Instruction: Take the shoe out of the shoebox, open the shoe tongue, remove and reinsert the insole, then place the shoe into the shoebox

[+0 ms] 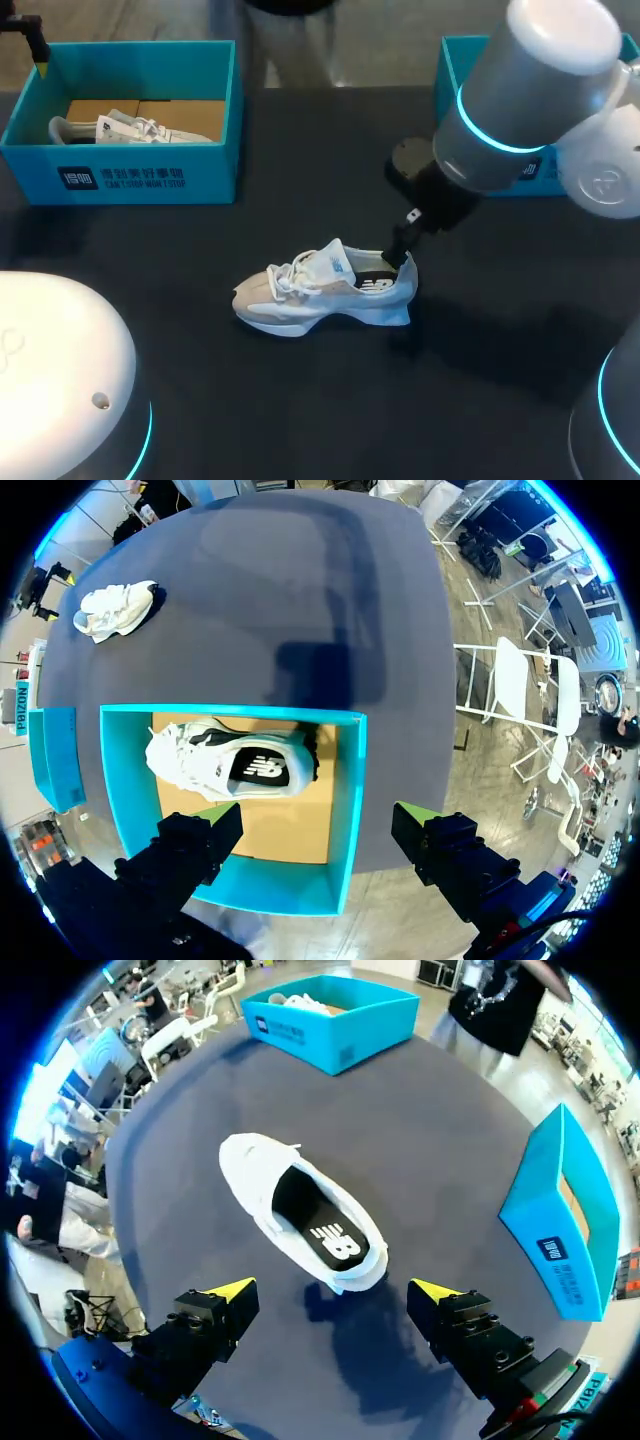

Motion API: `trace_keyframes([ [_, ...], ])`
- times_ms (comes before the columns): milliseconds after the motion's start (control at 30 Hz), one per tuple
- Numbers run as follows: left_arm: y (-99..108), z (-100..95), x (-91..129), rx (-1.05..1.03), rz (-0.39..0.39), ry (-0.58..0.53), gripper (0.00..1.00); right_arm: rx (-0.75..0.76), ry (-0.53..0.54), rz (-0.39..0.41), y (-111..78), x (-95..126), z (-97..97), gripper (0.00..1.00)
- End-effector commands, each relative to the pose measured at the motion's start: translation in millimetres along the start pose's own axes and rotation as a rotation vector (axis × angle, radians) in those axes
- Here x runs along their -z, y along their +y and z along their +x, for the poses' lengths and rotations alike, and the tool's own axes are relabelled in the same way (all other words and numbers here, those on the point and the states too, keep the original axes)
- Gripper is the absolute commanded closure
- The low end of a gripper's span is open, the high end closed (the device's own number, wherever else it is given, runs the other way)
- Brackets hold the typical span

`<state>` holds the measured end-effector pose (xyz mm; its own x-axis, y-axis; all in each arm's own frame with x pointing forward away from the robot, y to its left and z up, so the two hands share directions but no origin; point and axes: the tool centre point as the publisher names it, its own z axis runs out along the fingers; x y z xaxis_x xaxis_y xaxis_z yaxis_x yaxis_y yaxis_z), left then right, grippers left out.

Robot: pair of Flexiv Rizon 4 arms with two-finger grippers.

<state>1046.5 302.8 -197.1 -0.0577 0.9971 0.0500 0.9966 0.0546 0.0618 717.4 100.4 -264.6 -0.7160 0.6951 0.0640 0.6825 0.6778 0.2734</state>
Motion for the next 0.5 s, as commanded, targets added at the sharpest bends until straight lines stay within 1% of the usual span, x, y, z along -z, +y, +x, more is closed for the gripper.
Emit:
trace_keyframes([
  [33,-0.8,0.0,0.2,-0.001,-0.002,0.002,0.0,0.0,0.026,-0.008,-2.9,-1.3,-2.3,0.0],
  [367,-0.8,0.0,0.2,-0.001,-0.002,0.002,0.0,0.0,0.026,-0.008,-2.9,-1.3,-2.3,0.0],
  [400,-0.8,0.0,0.2,-0.001,-0.002,0.002,0.0,0.009,0.012,0.009,-4.3,-2.2,-6.6,0.0],
  [433,-0.8,0.0,0.2,-0.001,-0.002,0.002,0.0,0.059,0.013,0.022,-5.5,-1.9,-10.1,0.0],
  [467,-0.8,0.0,0.2,-0.001,-0.002,0.002,0.0,0.079,0.005,-0.082,-2.7,0.2,-13.5,0.0],
  [500,-0.8,0.0,0.2,-0.001,-0.002,0.002,0.0,0.138,-0.003,-0.086,-2.2,2.2,-17.7,0.0],
])
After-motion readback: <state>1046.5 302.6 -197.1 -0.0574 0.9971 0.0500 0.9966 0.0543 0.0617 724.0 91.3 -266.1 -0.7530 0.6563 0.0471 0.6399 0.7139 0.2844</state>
